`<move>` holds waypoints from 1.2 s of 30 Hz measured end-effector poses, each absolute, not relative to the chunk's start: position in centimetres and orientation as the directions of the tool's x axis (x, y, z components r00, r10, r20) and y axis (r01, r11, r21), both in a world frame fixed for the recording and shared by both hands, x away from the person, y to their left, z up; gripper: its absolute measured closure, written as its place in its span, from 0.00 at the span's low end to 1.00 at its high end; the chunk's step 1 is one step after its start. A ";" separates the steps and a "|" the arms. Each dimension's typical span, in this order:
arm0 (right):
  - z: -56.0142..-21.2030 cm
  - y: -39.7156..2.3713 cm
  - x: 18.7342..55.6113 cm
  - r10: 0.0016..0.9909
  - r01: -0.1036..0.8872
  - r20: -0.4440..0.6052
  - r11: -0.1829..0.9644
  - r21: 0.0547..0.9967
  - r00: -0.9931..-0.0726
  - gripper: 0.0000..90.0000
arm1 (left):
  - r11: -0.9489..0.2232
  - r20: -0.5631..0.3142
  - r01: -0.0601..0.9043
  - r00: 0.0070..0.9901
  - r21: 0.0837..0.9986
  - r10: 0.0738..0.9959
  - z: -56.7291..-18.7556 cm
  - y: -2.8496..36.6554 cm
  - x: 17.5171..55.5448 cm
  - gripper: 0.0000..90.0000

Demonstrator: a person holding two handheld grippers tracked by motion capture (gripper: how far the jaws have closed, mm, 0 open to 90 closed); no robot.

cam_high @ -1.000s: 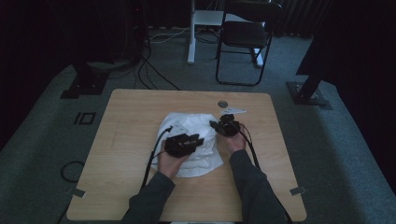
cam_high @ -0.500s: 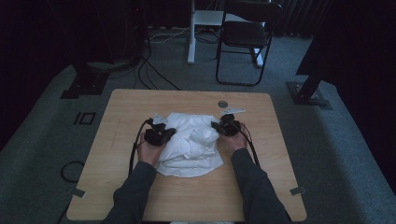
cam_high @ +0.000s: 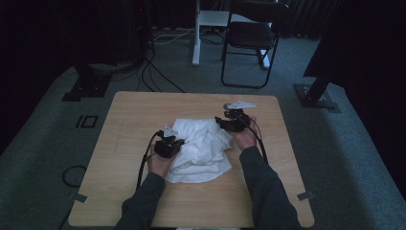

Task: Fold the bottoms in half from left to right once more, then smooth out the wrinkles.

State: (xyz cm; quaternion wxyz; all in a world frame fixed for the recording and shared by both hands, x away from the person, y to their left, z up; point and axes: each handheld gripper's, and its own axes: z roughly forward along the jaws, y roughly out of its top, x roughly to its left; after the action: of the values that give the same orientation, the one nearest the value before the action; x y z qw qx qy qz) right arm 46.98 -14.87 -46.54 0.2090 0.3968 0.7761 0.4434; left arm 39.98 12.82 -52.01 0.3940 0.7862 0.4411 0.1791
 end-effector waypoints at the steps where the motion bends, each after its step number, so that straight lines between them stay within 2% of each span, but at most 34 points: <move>1: -46.8 -14.2 47.3 0.796 0.436 0.026 0.304 0.847 -0.605 0.52 | -0.300 -0.066 0.553 0.546 0.778 0.835 -52.1 12.8 40.0 1.00; 5: -48.5 -12.5 48.2 0.780 0.486 0.051 0.337 0.807 -0.624 0.52 | -0.309 -0.052 0.547 0.545 0.778 0.837 -52.1 12.8 39.9 1.00; 10: -49.6 -12.0 48.4 0.771 0.519 0.075 0.350 0.780 -0.633 0.63 | -0.310 -0.045 0.545 0.542 0.779 0.839 -52.2 12.7 39.8 1.00; 12: -49.8 -12.0 48.4 0.762 0.533 0.099 0.347 0.772 -0.640 0.76 | -0.316 -0.035 0.542 0.540 0.779 0.841 -52.2 12.6 39.8 1.00; 14: -49.9 -11.8 48.2 0.747 0.529 0.086 0.379 0.760 -0.660 0.98 | -0.318 -0.028 0.544 0.534 0.777 0.845 -52.3 12.5 39.7 1.00; 19: -48.6 -13.4 47.2 0.776 0.498 0.019 0.386 0.777 -0.631 1.00 | -0.330 -0.007 0.541 0.529 0.773 0.849 -52.4 12.4 39.6 1.00; 23: -48.0 -15.5 47.1 0.785 0.501 0.055 0.338 0.797 -0.617 1.00 | -0.323 -0.012 0.539 0.527 0.778 0.850 -52.5 12.4 39.5 1.00; 24: -47.9 -16.0 47.1 0.785 0.502 0.069 0.323 0.802 -0.615 0.98 | -0.324 -0.009 0.538 0.526 0.778 0.850 -52.5 12.4 39.5 1.00; 26: -47.7 -16.3 47.3 0.784 0.498 0.097 0.289 0.817 -0.613 0.76 | -0.326 -0.008 0.538 0.527 0.777 0.850 -52.5 12.4 39.5 1.00; 27: -47.7 -15.9 47.4 0.778 0.498 0.116 0.272 0.823 -0.617 0.61 | -0.328 -0.005 0.536 0.527 0.778 0.850 -52.5 12.4 39.5 1.00; 28: -47.7 -15.9 47.4 0.778 0.498 0.116 0.272 0.823 -0.617 0.61 | -0.329 -0.004 0.535 0.528 0.778 0.850 -52.5 12.4 39.5 1.00; 29: -47.9 -14.9 47.6 0.766 0.495 0.119 0.281 0.822 -0.632 0.47 | -0.329 -0.004 0.535 0.528 0.778 0.849 -52.5 12.4 39.5 1.00; 30: -47.9 -14.9 47.6 0.766 0.495 0.119 0.281 0.822 -0.632 0.47 | -0.329 -0.005 0.534 0.529 0.779 0.849 -52.5 12.4 39.5 1.00; 31: -48.2 -13.6 47.9 0.769 0.487 0.096 0.298 0.821 -0.632 0.40 | -0.331 -0.003 0.533 0.531 0.779 0.847 -52.5 12.4 39.5 1.00; 32: -48.2 -13.6 47.9 0.769 0.487 0.096 0.298 0.821 -0.632 0.40 | -0.334 0.000 0.531 0.532 0.779 0.847 -52.5 12.4 39.5 1.00; 33: -48.7 -12.7 48.5 0.763 0.503 0.107 0.307 0.808 -0.637 0.36 | -0.333 0.000 0.530 0.531 0.780 0.847 -52.5 12.4 39.5 1.00; 36: -49.4 -12.0 49.1 0.754 0.512 0.104 0.332 0.792 -0.649 0.41 | -0.333 0.001 0.530 0.531 0.780 0.848 -52.5 12.4 39.5 1.00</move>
State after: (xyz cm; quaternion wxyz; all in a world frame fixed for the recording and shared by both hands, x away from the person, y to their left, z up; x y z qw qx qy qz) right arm 49.08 -11.98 -49.37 0.1427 0.3939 0.8035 0.4229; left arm 39.47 12.42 -52.54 0.3782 0.7888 0.4365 0.2101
